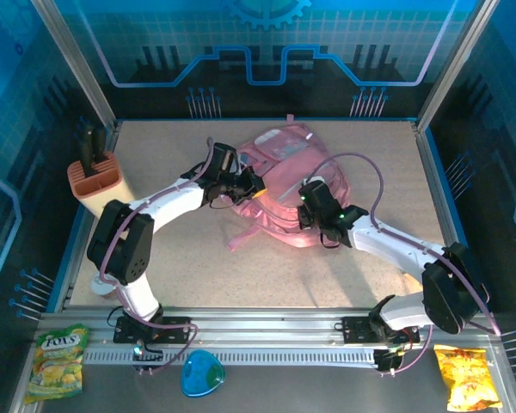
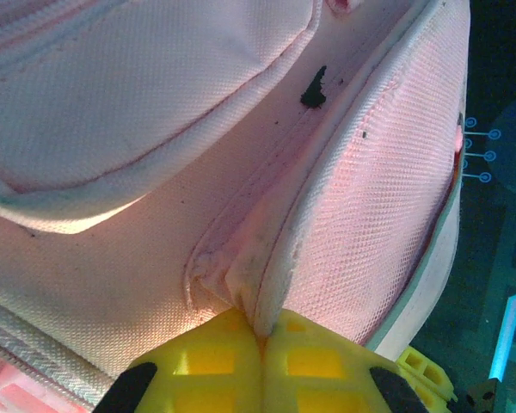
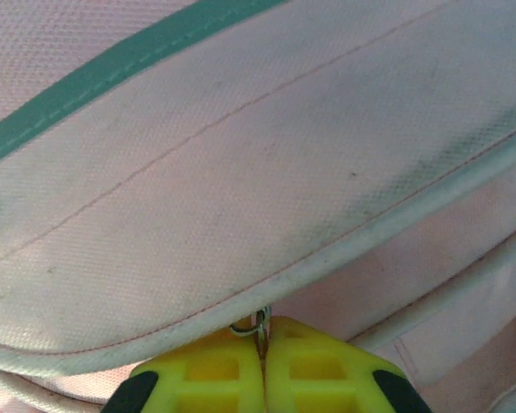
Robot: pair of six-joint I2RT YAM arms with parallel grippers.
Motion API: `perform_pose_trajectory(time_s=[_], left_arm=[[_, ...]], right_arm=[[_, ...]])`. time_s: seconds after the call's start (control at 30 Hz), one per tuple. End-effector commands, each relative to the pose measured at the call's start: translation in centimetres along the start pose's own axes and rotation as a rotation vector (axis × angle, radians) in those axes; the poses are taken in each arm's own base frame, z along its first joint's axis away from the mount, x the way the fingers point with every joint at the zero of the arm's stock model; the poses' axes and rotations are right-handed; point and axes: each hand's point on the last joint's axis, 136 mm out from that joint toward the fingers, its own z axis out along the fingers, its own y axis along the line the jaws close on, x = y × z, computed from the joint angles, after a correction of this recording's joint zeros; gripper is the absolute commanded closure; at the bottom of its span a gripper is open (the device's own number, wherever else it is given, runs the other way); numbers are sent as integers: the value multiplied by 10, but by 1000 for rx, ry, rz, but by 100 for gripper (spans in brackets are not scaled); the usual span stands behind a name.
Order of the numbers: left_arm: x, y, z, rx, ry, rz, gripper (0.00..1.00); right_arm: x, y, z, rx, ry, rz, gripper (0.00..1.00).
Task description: Pack the student bag
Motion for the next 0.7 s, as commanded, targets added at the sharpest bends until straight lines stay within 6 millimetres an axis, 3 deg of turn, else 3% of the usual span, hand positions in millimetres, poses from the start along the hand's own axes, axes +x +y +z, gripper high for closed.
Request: perform_pose_trajectory(time_s=[0.0,0.07,0.1,0.2,0.33,0.53,0.67], left_arm=[[-25,-7,-11,16,-52,37,100],[-28,-5,-16,11,-66,36,97],[-30,-3,-20,9,-77,33,92],[-37,7,-36,-12,-134,14,70],[-42,32,-62,-68,-225,-15,50],[-38,73,-93,-118,-312,-107,39],[-34,75,-103,-88,-342,-111,32]], right_arm=[[-14,5,1,-42,-43,-86,100],[-15,12,5,-68,-38,-114,100],[-28,18,2,-90,-64,-116,100],[-40,37,2,-165,-83,-135,100],[-53,73,3,-261,-101,-155,100],[-63,131,13,-365,-103,-168,100],[-66,165,15,-438,-107,-159,100]])
